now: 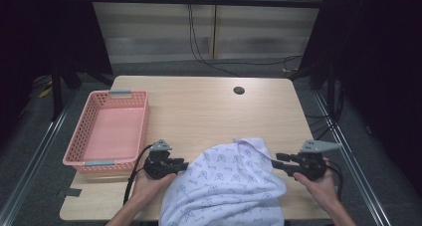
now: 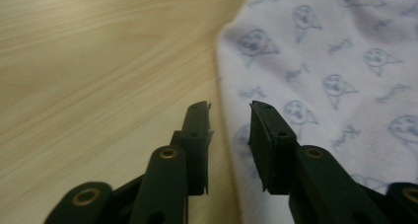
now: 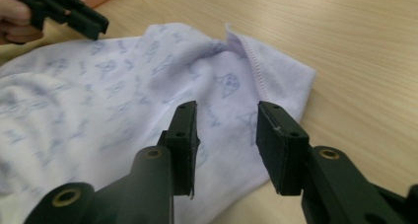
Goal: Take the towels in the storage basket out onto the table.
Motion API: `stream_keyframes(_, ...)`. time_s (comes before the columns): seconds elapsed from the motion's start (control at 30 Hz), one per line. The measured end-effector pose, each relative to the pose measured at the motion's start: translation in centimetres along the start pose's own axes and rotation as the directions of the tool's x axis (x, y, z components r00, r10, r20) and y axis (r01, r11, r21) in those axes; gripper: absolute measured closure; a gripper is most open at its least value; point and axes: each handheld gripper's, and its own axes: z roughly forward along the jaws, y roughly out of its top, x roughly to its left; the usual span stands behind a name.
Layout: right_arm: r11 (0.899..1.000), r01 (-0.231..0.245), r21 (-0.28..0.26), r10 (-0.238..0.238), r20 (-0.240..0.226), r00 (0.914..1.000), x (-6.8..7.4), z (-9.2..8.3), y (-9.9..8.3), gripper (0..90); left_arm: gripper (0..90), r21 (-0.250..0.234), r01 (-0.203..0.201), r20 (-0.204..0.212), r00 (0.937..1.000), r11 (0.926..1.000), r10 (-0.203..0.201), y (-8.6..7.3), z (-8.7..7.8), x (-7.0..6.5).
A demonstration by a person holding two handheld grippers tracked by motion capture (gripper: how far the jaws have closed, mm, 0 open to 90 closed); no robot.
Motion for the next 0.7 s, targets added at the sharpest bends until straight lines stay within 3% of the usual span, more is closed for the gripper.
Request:
stream_keyframes(0.03,1.0,-0.003,0.01,0.003,-0.001,1.0,-0.3,0.7,0.2,60.3,65.3,0.01,-0.036,-0.018,0.9992,0.9993,0.036,0.2,0.4,-0.4)
stream_keyframes(0.1,0.999,0.0,0.041,0.0,0.008,1.0,-1.1,2.7,0.8,56.7,60.0,0.021,-0.074,-0.014,0.9971,0.997,0.074,0.6,1.1,-0.9)
stream_keyframes(0.17,0.997,0.02,0.075,-0.021,0.015,0.9997,-1.6,4.6,1.3,55.3,57.8,0.032,-0.082,-0.032,0.9961,0.9962,0.083,1.1,1.8,-1.2)
stream_keyframes(0.2,0.996,0.029,0.089,-0.032,0.029,0.9991,-1.8,5.4,1.6,54.1,57.7,0.034,-0.078,-0.062,0.9948,0.9964,0.08,1.3,2.1,-1.4)
stream_keyframes(0.27,0.995,0.028,0.099,-0.031,0.03,0.9991,-2.2,6.9,2.1,52.9,58.3,0.055,-0.068,-0.046,0.9965,0.9962,0.071,1.8,3.2,-1.4)
stream_keyframes(0.3,0.994,0.034,0.105,-0.039,0.045,0.9982,-2.4,7.7,2.3,51.6,61.1,0.055,-0.068,-0.046,0.9965,0.9962,0.071,1.8,3.2,-1.4)
stream_keyframes(0.33,0.993,0.021,0.114,-0.029,0.066,0.9974,-2.6,8.4,2.5,51.2,68.0,0.063,-0.101,-0.051,0.9933,0.9929,0.104,1.9,3.5,-1.5)
stream_keyframes(0.37,0.993,0.017,0.121,-0.026,0.074,0.9969,-2.7,8.8,2.5,51.9,75.0,0.068,-0.104,-0.032,0.9938,0.9922,0.107,1.9,3.5,-1.6)
stream_keyframes(0.4,0.992,0.013,0.126,-0.023,0.078,0.9967,-2.9,9.2,2.5,55.5,81.2,0.072,-0.116,-0.019,0.9929,0.9907,0.117,1.8,3.5,-1.8)
stream_keyframes(0.43,0.99,0.013,0.139,-0.024,0.079,0.9966,-3.0,9.7,2.5,67.1,84.7,0.077,-0.125,-0.021,0.9916,0.9891,0.127,1.7,3.4,-1.9)
stream_keyframes(0.5,0.99,0.019,0.142,-0.03,0.075,0.9967,-3.0,9.6,2.5,84.9,86.1,0.063,-0.107,-0.021,0.9939,0.9923,0.108,1.6,2.8,-2.1)
stream_keyframes(0.53,0.993,0.006,0.114,-0.013,0.067,0.9977,-2.9,9.1,2.7,86.3,86.2,0.032,-0.079,0.001,0.9969,0.9964,0.079,1.7,2.2,-1.9)
stream_keyframes(0.6,0.999,-0.013,0.051,0.01,0.049,0.9988,-2.9,7.7,3.7,87.6,86.2,-0.026,-0.07,0.008,0.9975,0.9972,0.07,2.2,0.9,-1.8)
stream_keyframes(0.7,0.998,-0.029,-0.063,0.032,0.041,0.9987,-3.3,4.9,6.0,87.8,86.3,-0.131,-0.083,-0.017,0.9965,0.9879,0.082,3.9,-1.9,-2.2)
